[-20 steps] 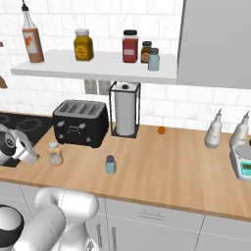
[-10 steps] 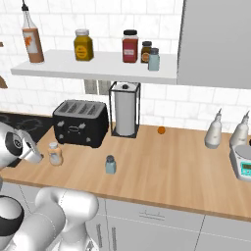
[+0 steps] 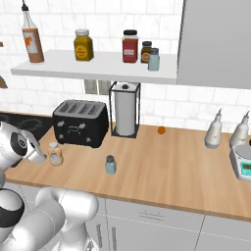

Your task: Put the shaker and condiment bottle from the counter next to their counterparts in the cabinet.

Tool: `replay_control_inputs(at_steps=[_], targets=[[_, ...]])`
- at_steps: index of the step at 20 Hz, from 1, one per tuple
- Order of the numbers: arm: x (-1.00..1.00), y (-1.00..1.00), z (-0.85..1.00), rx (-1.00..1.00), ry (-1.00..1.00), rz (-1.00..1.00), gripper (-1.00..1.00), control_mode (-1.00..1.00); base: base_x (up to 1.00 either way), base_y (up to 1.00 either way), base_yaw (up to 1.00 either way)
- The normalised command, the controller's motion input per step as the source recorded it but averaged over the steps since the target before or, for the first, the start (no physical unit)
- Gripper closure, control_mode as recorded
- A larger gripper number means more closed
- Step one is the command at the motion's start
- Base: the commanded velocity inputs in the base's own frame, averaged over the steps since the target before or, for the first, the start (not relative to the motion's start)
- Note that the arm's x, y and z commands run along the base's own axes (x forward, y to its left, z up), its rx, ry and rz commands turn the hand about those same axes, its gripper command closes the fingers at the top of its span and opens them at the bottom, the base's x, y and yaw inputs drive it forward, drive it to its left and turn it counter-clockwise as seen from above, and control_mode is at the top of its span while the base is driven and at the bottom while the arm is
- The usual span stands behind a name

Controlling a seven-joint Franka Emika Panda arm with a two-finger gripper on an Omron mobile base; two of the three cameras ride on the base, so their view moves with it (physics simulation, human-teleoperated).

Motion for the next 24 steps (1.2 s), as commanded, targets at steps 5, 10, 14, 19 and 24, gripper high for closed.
replay_control_inputs(at_steps=[5, 10, 14, 19, 24], targets=[[0.1, -0.09, -0.12, 0.0, 0.0, 0.0, -1.0, -1.0, 0.0, 0.0, 0.0], [0.1, -0.1, -0.1, 0.0, 0.0, 0.0, -1.0, -1.0, 0.0, 0.0, 0.0], [0.1, -0.12, -0.1, 0.0, 0.0, 0.0, -1.0, -1.0, 0.0, 0.0, 0.0], [0.07, -0.14, -0.08, 0.0, 0.0, 0.0, -1.0, -1.0, 0.0, 0.0, 0.0], [0.0, -0.08, -0.03, 0.0, 0.0, 0.0, 1.0, -1.0, 0.0, 0.0, 0.0]])
